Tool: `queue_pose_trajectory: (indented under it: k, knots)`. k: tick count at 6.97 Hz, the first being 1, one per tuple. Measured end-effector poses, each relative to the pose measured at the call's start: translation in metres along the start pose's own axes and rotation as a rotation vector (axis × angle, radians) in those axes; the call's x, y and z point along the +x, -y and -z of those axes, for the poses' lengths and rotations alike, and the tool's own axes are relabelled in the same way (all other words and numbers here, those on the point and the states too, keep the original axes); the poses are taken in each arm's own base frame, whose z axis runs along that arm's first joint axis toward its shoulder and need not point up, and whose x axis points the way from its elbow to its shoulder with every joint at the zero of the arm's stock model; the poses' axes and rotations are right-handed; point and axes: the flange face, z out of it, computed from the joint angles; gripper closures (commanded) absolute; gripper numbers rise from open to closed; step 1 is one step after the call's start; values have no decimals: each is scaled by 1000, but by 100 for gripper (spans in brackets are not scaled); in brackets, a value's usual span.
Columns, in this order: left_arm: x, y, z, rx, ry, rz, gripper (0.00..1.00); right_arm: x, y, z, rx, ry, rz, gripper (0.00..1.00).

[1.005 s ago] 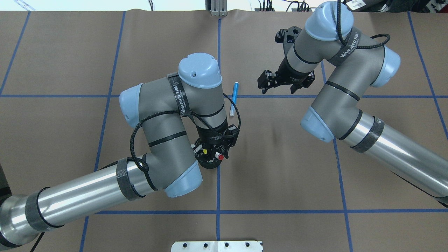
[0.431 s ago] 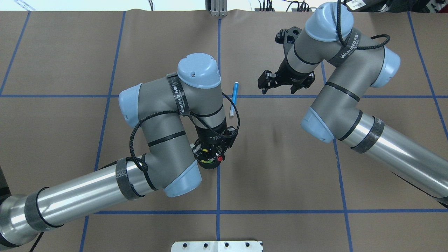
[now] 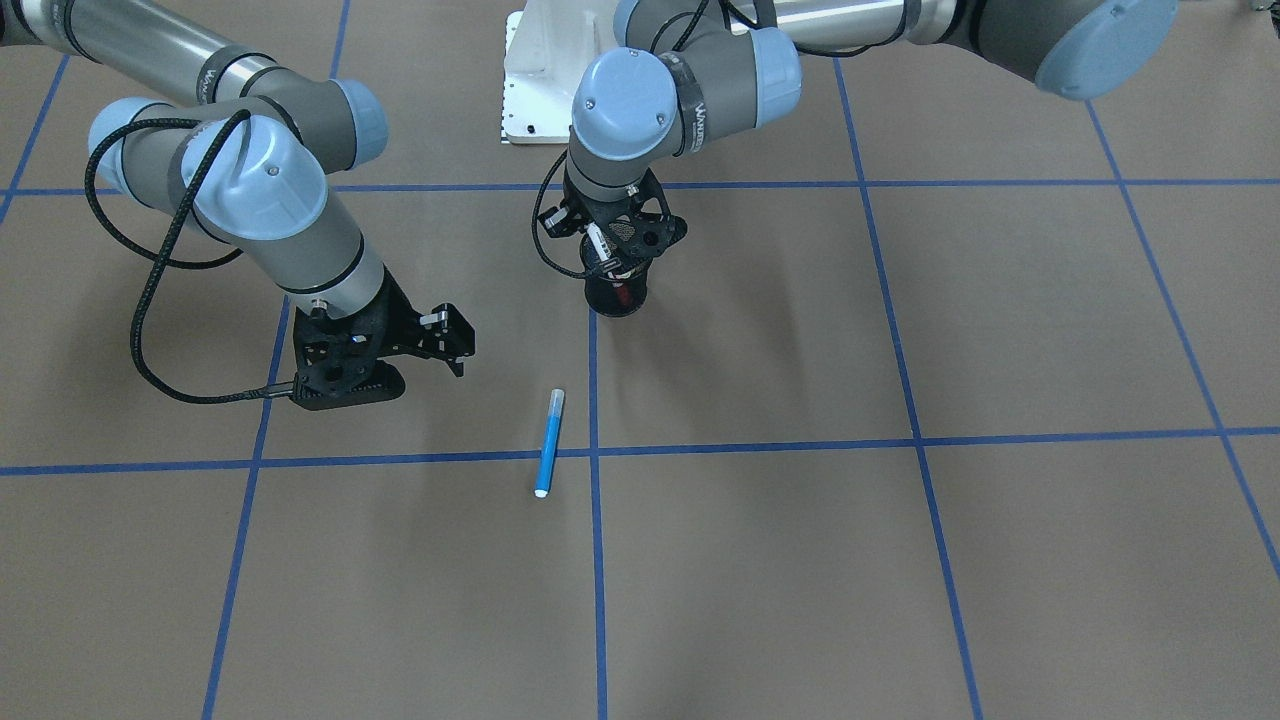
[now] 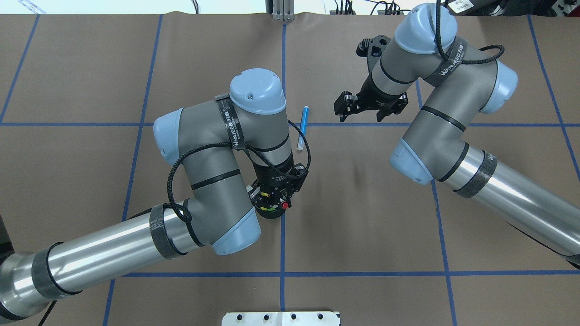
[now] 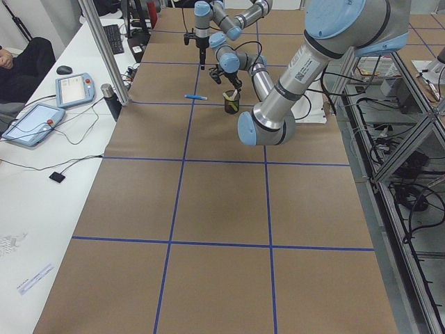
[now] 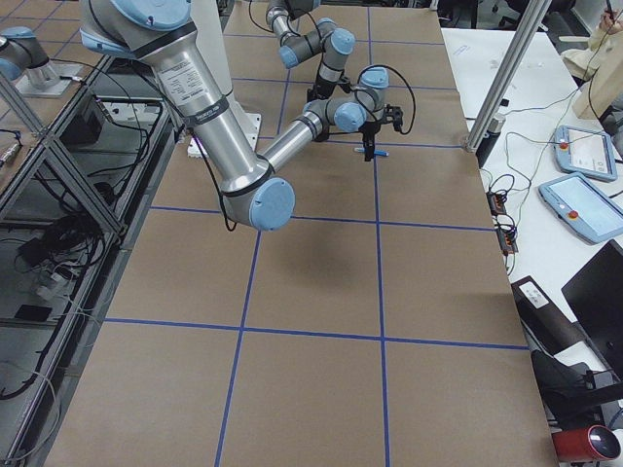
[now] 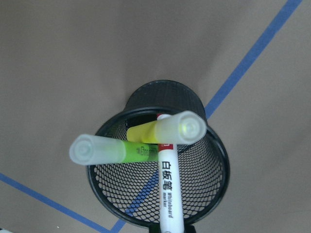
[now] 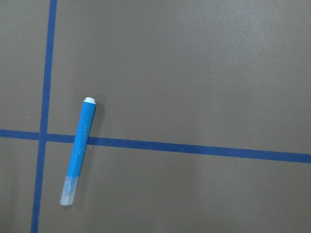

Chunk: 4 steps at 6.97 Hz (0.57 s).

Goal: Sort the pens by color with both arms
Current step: 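Lower the left gripper and grasp the red-capped white marker in the cup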

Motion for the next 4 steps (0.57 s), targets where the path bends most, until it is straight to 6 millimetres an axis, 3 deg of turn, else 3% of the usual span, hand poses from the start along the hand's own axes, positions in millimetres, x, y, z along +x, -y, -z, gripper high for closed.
queue_pose_trajectory:
  k: [4]
  knots:
    - [-20,-32,50,-1,-24,-11,92,0,0,-1,-1,0,-2,0]
